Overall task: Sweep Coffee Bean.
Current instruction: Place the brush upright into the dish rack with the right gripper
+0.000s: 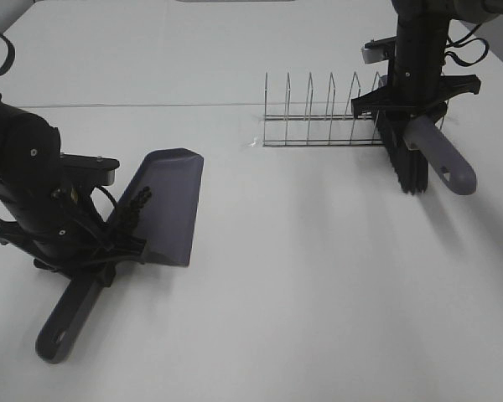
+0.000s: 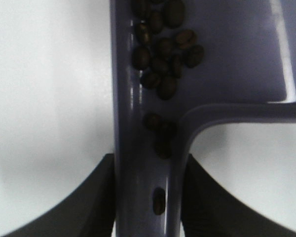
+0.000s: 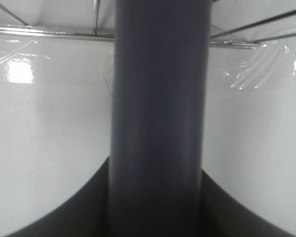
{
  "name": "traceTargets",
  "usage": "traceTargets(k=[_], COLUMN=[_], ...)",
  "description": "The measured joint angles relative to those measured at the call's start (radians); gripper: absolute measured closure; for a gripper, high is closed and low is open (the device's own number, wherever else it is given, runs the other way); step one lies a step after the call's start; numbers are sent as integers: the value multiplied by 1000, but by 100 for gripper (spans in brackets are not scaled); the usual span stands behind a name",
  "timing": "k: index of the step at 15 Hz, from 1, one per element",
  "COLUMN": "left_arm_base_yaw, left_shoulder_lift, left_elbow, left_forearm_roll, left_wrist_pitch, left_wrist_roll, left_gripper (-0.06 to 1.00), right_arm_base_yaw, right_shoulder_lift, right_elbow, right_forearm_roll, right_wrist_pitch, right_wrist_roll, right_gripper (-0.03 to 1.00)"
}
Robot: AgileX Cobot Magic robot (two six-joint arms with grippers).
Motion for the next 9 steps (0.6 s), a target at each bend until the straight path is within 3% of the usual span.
traceTargets(k=[9], left_arm_base_yaw=[0], left_shoulder_lift=[0], left_elbow=[0], left_forearm_roll=[0], left_wrist_pitch=[0], left_wrist_roll=[0], left_gripper=[58], right_arm_base_yaw=[-1], right_shoulder_lift=[6], right_elbow=[0], right_forearm_roll=[-25], right_wrist_pitch=[-112], right_wrist_roll=[18], right_gripper=[63])
